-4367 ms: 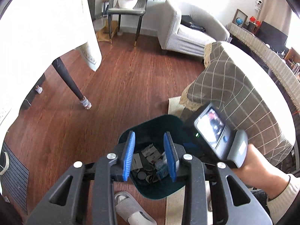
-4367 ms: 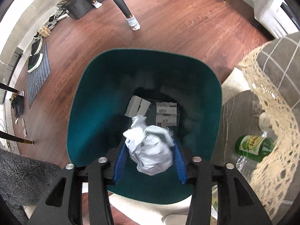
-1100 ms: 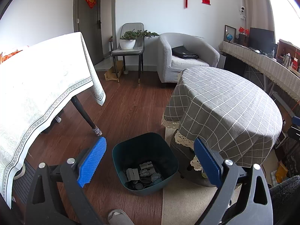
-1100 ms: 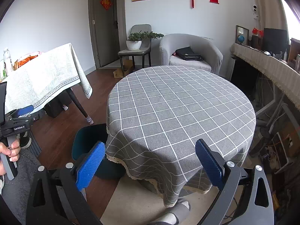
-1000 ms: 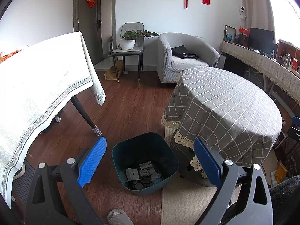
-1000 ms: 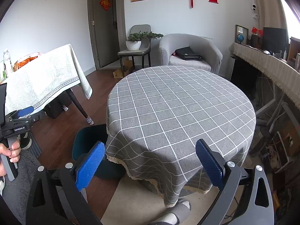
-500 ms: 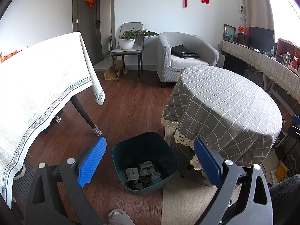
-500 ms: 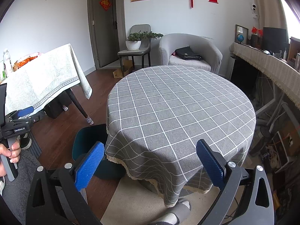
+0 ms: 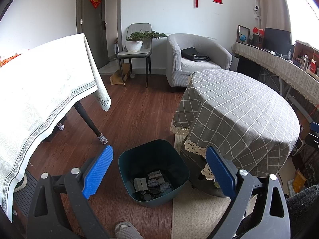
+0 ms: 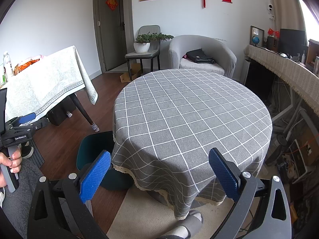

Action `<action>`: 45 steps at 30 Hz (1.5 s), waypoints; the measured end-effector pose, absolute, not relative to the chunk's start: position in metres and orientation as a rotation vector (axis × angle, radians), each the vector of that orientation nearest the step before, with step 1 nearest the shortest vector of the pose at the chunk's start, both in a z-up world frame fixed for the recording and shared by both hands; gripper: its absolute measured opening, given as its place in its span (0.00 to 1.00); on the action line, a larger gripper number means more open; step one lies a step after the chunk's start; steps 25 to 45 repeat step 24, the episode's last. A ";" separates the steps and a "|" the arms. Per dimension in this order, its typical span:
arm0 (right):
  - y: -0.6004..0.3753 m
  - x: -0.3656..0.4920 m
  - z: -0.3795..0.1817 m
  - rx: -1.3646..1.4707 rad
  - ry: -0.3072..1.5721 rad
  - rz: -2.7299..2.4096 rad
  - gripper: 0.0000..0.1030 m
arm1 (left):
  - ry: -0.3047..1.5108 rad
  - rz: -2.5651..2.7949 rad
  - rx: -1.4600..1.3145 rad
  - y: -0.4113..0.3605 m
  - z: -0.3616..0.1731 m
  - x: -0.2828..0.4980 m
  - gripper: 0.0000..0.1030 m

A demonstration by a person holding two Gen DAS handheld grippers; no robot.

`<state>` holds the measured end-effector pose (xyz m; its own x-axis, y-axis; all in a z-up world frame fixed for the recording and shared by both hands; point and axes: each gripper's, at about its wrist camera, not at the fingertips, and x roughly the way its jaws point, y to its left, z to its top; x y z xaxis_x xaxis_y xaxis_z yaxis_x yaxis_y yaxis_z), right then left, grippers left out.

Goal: Collect trash

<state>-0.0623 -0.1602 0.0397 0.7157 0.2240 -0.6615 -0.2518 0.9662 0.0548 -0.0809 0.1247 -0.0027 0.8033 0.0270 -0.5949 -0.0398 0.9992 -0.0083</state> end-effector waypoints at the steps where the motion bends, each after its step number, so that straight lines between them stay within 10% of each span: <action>1: -0.160 -0.062 0.040 -0.040 0.727 0.263 0.97 | 0.637 0.036 -0.020 0.124 -0.003 -0.081 0.93; 45: -0.160 -0.063 0.036 -0.044 0.733 0.264 0.97 | 0.651 0.037 -0.017 0.126 -0.005 -0.078 0.94</action>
